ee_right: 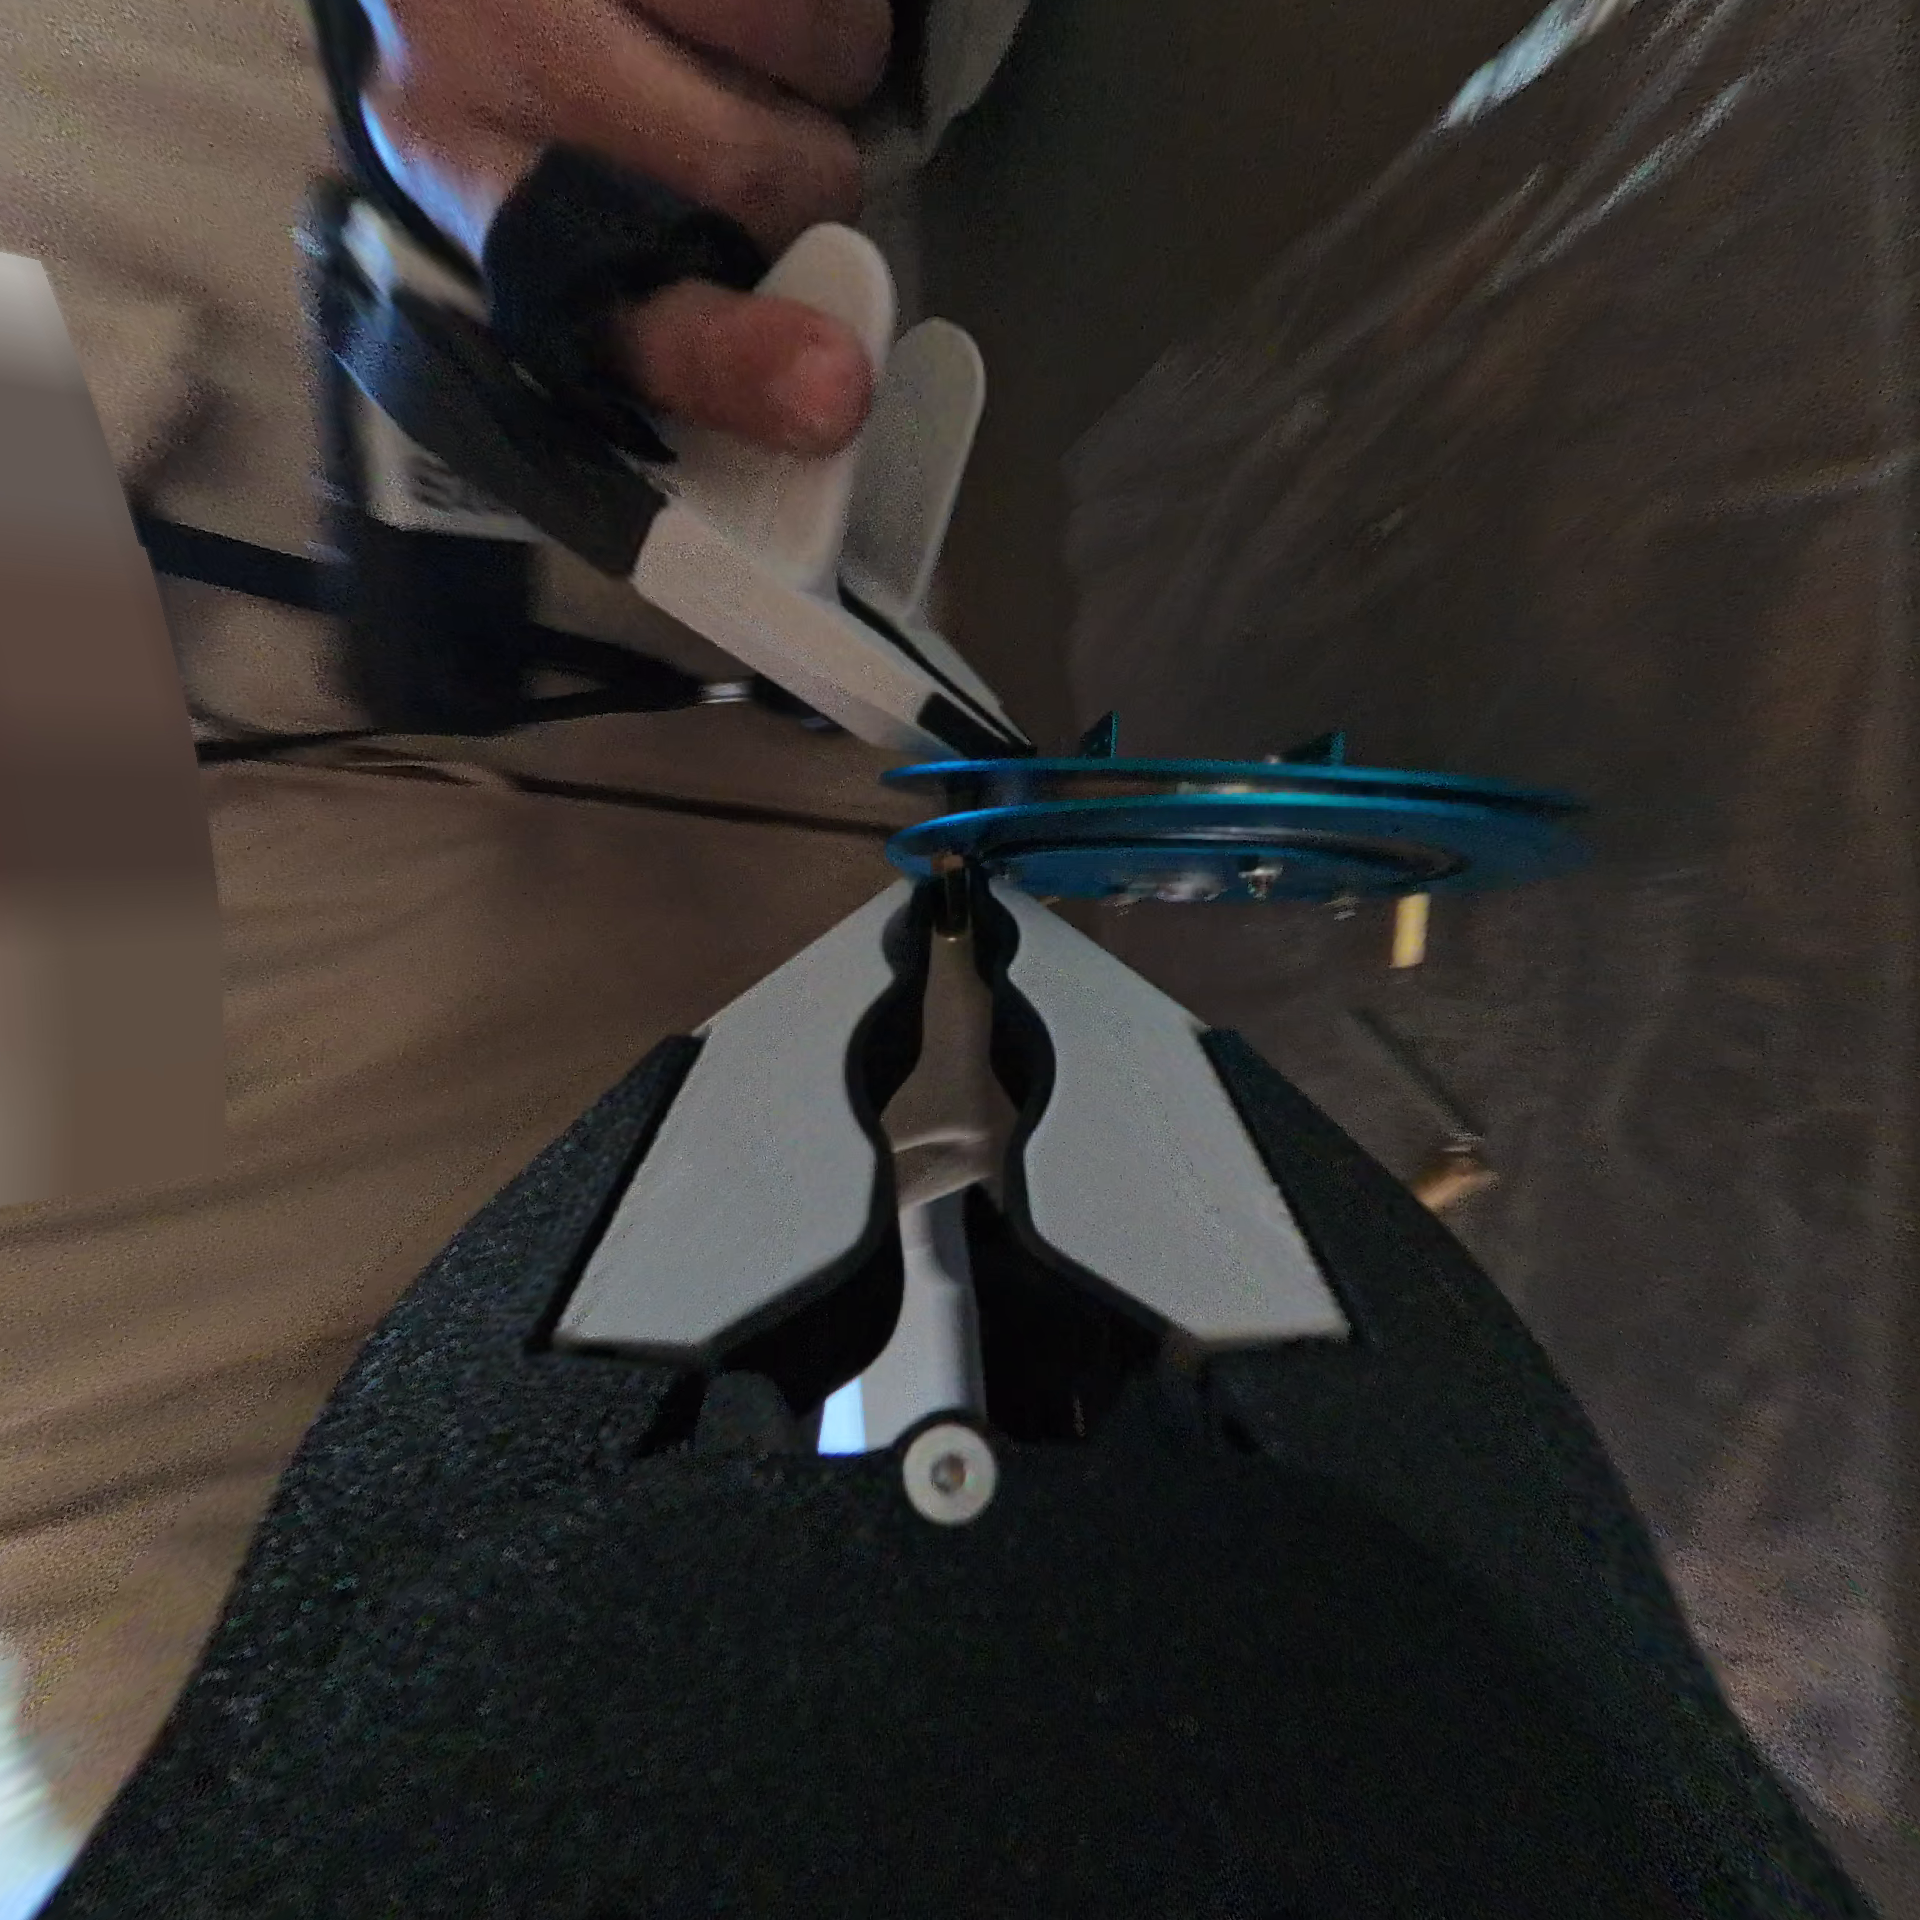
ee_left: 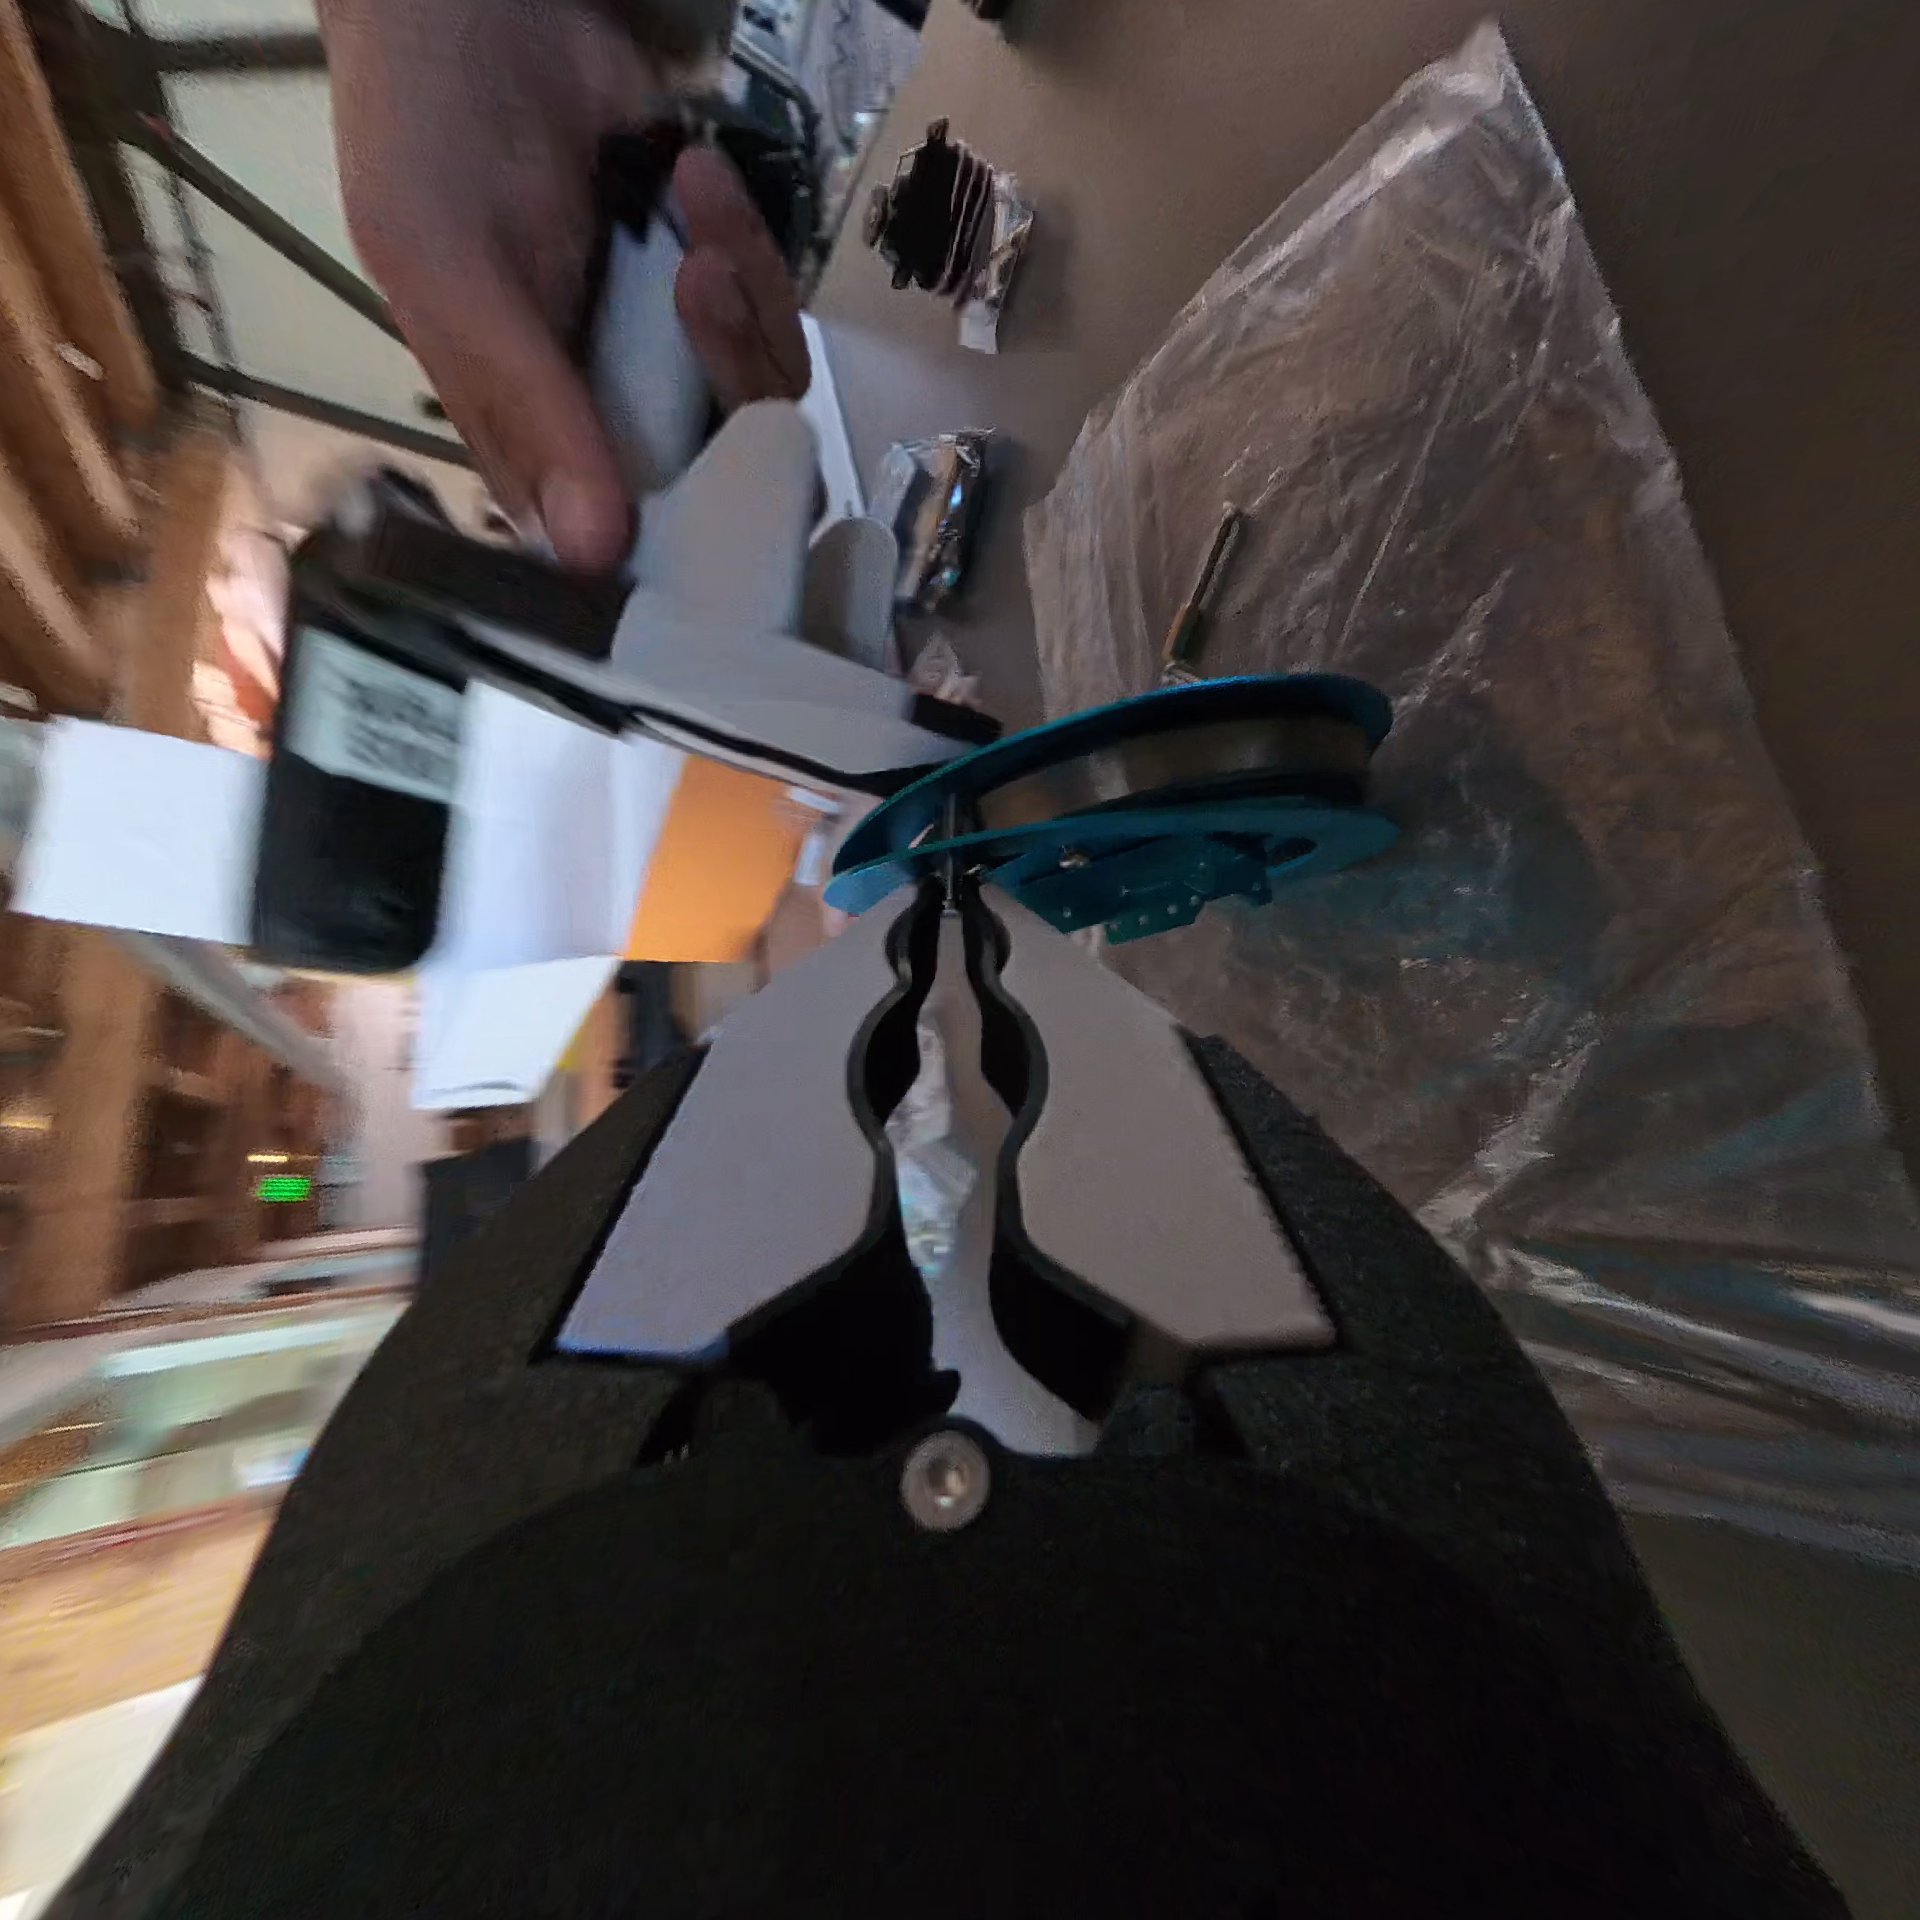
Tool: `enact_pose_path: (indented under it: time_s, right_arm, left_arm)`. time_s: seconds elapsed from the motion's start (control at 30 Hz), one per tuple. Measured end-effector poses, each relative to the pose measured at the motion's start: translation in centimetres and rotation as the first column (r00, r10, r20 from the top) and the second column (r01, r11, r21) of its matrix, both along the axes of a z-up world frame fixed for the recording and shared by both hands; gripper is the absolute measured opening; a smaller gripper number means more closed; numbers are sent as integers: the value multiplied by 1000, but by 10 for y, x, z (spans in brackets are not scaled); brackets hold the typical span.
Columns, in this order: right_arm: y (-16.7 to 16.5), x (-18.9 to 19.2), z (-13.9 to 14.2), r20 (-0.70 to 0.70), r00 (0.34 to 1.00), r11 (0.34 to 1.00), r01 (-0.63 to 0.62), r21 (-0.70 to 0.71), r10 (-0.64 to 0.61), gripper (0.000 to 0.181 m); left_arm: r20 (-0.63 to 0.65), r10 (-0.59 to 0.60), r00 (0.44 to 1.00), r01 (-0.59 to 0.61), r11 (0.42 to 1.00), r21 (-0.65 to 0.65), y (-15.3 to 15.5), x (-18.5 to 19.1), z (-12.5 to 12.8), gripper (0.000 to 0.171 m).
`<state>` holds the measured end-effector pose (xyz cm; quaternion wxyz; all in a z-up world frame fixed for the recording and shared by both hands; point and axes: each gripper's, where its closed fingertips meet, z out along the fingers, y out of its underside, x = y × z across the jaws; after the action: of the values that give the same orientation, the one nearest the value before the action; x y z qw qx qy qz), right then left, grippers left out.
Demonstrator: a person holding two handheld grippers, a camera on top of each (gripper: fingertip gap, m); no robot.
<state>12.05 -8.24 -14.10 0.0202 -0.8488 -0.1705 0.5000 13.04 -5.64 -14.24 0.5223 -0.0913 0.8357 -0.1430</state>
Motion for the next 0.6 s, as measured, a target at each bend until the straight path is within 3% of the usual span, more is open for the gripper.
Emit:
enact_pose_path:
  time_s: [0.07, 0.13, 0.2, 0.27, 0.37, 0.43, 0.5, 0.6]
  right_arm:
    - [8, 6, -4, 202, 979, 965, -22, 261, -32, 15]
    - [18, 20, -9, 439, 885, 865, -96, 492, -152, 27]
    - [24, 30, -5, 590, 741, 715, -220, 663, -319, 31]
    - [29, 37, 4, 651, 551, 546, -371, 751, -521, 31]
    - [29, 37, 15, 639, 236, 372, -647, 665, -732, 29]
    - [28, 30, 17, 595, 81, 301, -802, 515, -800, 22]
    - [29, 28, 15, 541, -16, 262, -886, 382, -841, 16]
    - [30, 27, 14, 479, -54, 216, -932, 292, -876, 13]
  left_arm:
    - [-120, 12, 993, -29, 990, -135, 5, 2, -2, 2]
    - [-241, 1, 971, -65, 964, -259, 10, 5, -3, 2]
    - [-370, -31, 928, -119, 919, -375, 14, 6, -5, 2]
    - [-499, -86, 862, -185, 864, -468, 15, 5, -6, 2]
    - [-651, -187, 735, -295, 777, -556, 14, 2, -6, 2]
    - [-734, -288, 615, -361, 725, -586, 8, -6, -6, 3]
    - [-778, -377, 502, -425, 676, -602, 3, -11, -5, 2]
    - [-794, -507, 337, -535, 591, -604, -4, -17, -2, 2]
